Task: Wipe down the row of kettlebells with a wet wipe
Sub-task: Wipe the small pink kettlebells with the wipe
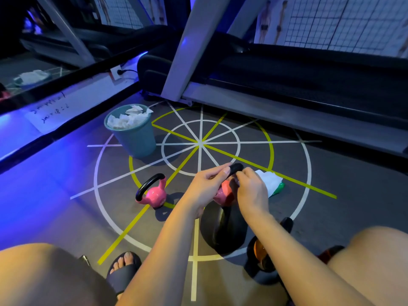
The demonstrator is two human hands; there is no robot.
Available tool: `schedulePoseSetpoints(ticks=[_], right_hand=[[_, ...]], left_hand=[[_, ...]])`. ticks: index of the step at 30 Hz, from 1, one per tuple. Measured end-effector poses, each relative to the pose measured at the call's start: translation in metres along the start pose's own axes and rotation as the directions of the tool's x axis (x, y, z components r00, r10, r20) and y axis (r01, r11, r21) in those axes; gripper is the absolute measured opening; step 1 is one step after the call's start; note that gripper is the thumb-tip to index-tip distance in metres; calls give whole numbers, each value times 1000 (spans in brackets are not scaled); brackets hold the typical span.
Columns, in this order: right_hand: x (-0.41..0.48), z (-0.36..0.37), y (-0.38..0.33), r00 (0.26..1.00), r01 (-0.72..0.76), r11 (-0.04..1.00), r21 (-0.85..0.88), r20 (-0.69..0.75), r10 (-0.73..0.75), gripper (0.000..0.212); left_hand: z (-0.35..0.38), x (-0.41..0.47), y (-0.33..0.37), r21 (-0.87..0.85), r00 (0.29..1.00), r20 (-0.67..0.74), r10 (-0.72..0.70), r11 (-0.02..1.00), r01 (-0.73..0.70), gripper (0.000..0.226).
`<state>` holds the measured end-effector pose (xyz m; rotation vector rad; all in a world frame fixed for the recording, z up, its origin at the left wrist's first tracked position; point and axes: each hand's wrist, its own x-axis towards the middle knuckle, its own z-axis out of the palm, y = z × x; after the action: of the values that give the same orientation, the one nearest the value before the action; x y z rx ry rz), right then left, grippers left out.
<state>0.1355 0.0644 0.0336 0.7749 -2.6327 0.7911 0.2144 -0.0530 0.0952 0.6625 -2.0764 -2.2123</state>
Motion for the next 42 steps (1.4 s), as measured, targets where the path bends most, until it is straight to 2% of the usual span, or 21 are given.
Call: schedulePoseSetpoints(ticks=[2, 4, 7, 9, 11, 12, 15, 19, 22, 25, 28, 32, 35, 38, 42], right_hand=[[-2, 2, 4, 995, 52, 998, -21, -79, -54, 11], [-5, 4, 3, 989, 54, 997, 49, -144, -47, 13], [0, -11, -10, 952, -37, 960, 279, -281, 118, 7], [15, -34, -12, 901, -95, 877, 471, -334, 277, 2], [32, -52, -3, 854, -203, 793, 574, -292, 430, 3], [37, -55, 6, 826, -296, 737, 607, -224, 517, 6], [30, -44, 29, 698, -599, 512, 615, 90, 710, 3], [14, -30, 25, 708, -680, 486, 549, 321, 629, 14], [4, -25, 10, 719, -693, 380, 613, 546, 430, 37], [3, -29, 6, 700, -712, 242, 659, 646, 304, 40], [7, -32, 20, 720, -694, 261, 672, 649, 244, 45], [3, -22, 30, 749, -642, 411, 647, 643, 157, 60], [2, -14, 26, 780, -623, 383, 682, 580, 237, 56], [0, 1, 21, 779, -627, 393, 672, 556, 291, 36], [-4, 18, 5, 711, -688, 238, 686, 572, 408, 24]], left_hand=[[0, 0, 2, -16, 1000, 4, 3, 1000, -3, 26], [-1, 0, 2, -27, 1000, 1, -3, 1000, 3, 26], [-8, 2, 0, -38, 999, -36, 11, 999, -12, 26], [-13, 3, 0, -18, 999, -40, 12, 1000, -13, 25], [-15, 3, -1, -13, 1000, -22, 17, 1000, -17, 25], [-15, 3, -1, -16, 1000, -19, 18, 1000, -18, 25], [-13, 2, -2, -9, 999, -17, 29, 1000, -29, 26], [-20, 5, -6, 5, 1000, -26, 17, 1000, -17, 27], [-22, 7, -8, -13, 999, -28, 18, 1000, -19, 27], [-23, 7, -9, -25, 999, -35, 12, 1000, -13, 28], [-28, 7, -12, -51, 999, -37, -14, 999, 12, 29], [-34, 7, -19, -88, 1000, -21, 2, 996, -3, 29], [-36, 7, -21, -87, 1000, 25, 16, 996, -13, 30], [-34, 7, -18, -59, 995, 87, 39, 998, -33, 31], [-25, 9, -12, 35, 992, 116, 51, 998, -56, 29]])
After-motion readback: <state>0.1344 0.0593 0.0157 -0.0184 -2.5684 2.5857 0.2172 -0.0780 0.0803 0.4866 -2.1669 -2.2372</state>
